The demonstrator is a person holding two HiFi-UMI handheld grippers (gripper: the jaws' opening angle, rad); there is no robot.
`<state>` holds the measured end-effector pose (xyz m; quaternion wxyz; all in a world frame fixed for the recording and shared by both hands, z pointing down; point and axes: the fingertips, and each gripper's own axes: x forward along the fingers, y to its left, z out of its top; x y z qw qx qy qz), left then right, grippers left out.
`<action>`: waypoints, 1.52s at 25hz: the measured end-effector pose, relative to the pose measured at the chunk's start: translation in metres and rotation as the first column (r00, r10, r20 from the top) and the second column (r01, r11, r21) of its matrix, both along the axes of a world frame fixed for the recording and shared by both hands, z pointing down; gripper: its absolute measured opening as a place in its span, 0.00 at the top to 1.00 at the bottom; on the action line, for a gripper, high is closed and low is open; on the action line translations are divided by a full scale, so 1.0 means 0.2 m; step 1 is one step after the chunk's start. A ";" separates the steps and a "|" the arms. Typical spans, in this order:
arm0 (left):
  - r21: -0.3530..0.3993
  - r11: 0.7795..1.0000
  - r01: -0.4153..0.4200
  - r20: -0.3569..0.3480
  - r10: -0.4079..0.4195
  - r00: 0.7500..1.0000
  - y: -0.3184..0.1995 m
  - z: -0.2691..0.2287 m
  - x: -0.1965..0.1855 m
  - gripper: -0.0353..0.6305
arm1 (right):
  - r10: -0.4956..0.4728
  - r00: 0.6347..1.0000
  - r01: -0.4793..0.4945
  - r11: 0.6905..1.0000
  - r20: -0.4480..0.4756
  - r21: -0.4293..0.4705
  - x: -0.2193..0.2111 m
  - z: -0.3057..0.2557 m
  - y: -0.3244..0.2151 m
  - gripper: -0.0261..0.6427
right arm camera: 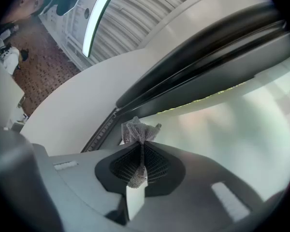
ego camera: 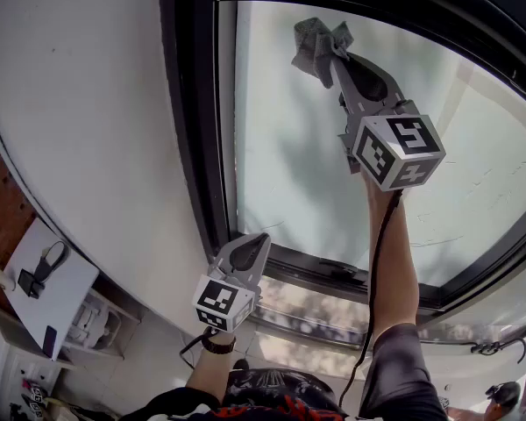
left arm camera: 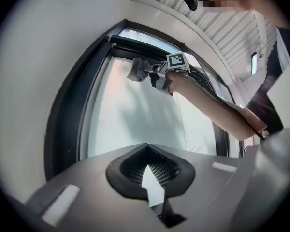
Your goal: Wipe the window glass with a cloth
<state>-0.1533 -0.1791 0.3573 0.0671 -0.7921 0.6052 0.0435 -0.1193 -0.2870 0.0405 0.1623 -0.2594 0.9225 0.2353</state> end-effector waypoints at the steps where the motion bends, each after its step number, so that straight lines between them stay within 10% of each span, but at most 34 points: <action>1: -0.004 1.000 -0.029 0.004 0.029 1.000 -0.03 0.00 0.07 0.96 | 0.034 0.999 -0.034 0.999 0.013 0.002 0.11 -0.01 -0.03 0.93; 7: -0.015 0.981 -0.192 0.017 0.192 0.981 -0.17 0.02 0.48 0.96 | 0.259 0.961 -0.260 0.966 0.096 0.001 0.91 -0.11 -0.21 0.93; 11: -0.026 0.958 -0.285 0.022 0.286 0.958 -0.25 0.04 0.74 0.96 | 0.461 0.877 -0.453 0.887 0.134 -0.087 1.52 -0.13 -0.33 0.93; 14: -0.022 0.938 -0.345 0.037 0.346 0.937 -0.27 0.02 0.90 0.96 | 0.642 0.754 -0.632 0.767 0.140 -0.111 1.97 -0.14 -0.38 0.93; 18: -0.021 0.932 -0.361 0.035 0.362 0.932 -0.30 0.00 1.00 0.96 | 0.831 0.476 -0.801 0.545 0.287 -0.248 2.61 -0.12 -0.38 0.93; 20: -0.017 0.935 -0.356 0.037 0.356 0.934 -0.29 0.00 0.99 0.96 | 0.853 0.412 -0.818 0.501 0.320 -0.282 2.71 -0.08 -0.38 0.93; 23: -0.015 0.943 -0.333 0.040 0.334 0.942 -0.27 0.00 0.92 0.96 | 0.832 0.469 -0.793 0.545 0.297 -0.274 2.51 -0.02 -0.40 0.93; 31: -0.037 0.990 -0.138 0.006 0.138 0.990 -0.15 0.05 0.42 0.96 | 0.410 0.890 -0.399 0.912 0.201 -0.093 0.99 0.01 -0.22 0.93; 38: -0.033 0.999 0.024 -0.020 -0.025 0.999 0.02 0.07 0.01 0.96 | -0.032 0.998 0.040 0.991 0.062 -0.125 -0.30 0.12 0.12 0.93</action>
